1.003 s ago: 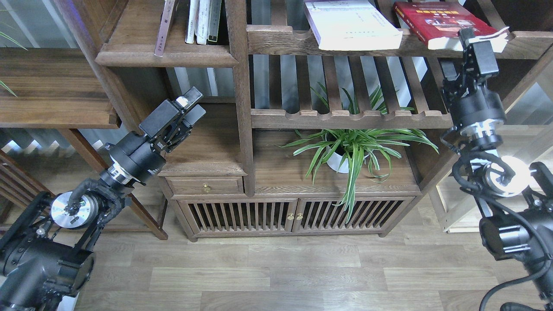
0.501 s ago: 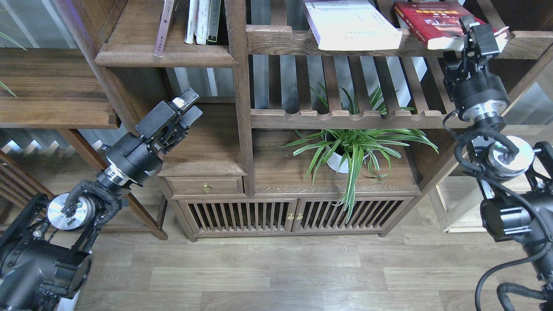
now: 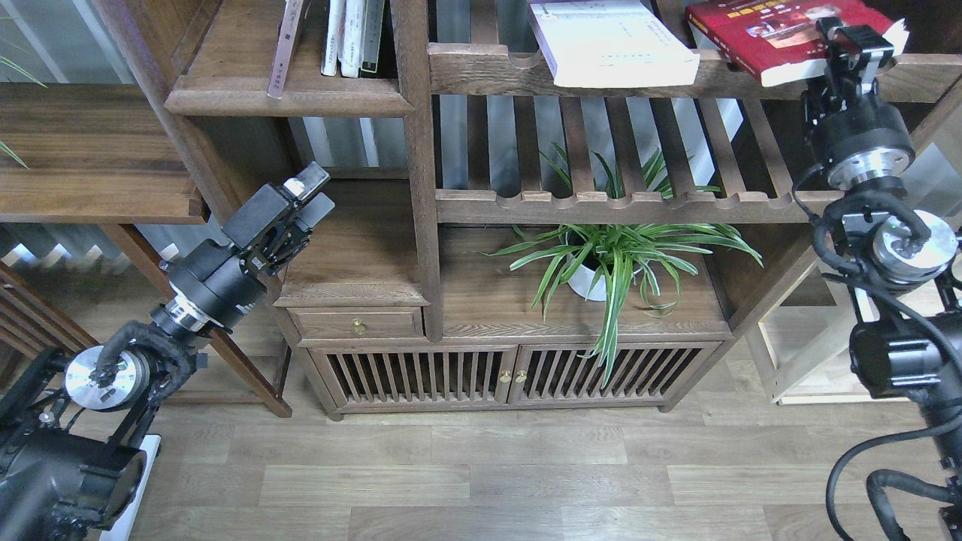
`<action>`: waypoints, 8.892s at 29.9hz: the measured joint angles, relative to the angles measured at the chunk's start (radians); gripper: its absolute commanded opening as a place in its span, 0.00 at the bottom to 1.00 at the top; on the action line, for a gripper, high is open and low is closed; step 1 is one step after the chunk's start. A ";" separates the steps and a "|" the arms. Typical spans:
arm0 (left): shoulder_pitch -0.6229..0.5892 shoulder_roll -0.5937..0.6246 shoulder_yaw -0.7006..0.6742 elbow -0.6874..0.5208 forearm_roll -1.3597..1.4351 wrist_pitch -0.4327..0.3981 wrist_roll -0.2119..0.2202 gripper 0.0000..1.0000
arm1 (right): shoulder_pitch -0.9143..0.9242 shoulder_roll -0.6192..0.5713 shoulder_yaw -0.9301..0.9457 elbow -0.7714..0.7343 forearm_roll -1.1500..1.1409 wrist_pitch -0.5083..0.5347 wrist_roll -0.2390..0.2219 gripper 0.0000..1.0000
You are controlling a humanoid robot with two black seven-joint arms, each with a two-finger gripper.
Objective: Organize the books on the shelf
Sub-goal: 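Grasp the red book on the top shelf with the right gripper and pull it out, then lower the red book in front of the shelf toward the left gripper, then grasp the red book's lower edge with the left gripper, then release the right gripper and lift the red book up with the left gripper, then insert the red book upright into the top shelf with the left gripper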
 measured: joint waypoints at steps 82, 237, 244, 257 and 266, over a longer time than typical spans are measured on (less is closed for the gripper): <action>0.199 -0.030 0.306 -0.097 -0.281 0.000 0.000 0.99 | -0.576 0.080 -0.345 0.102 0.012 0.547 -0.067 0.02; 0.134 0.351 -0.581 -0.404 0.581 0.000 0.000 0.01 | -0.369 0.409 -0.482 -0.030 -0.229 0.546 -0.064 0.94; 0.109 0.387 -0.575 -0.393 0.584 0.000 0.000 0.01 | -0.360 0.409 -0.483 -0.030 -0.228 0.547 -0.064 0.94; 0.026 0.396 -0.491 -0.394 0.587 0.145 0.000 0.01 | -0.332 0.409 -0.487 -0.029 -0.227 0.547 -0.066 0.94; -0.089 0.405 -0.378 -0.368 0.611 0.269 0.000 0.01 | -0.333 0.409 -0.486 -0.029 -0.227 0.547 -0.066 0.94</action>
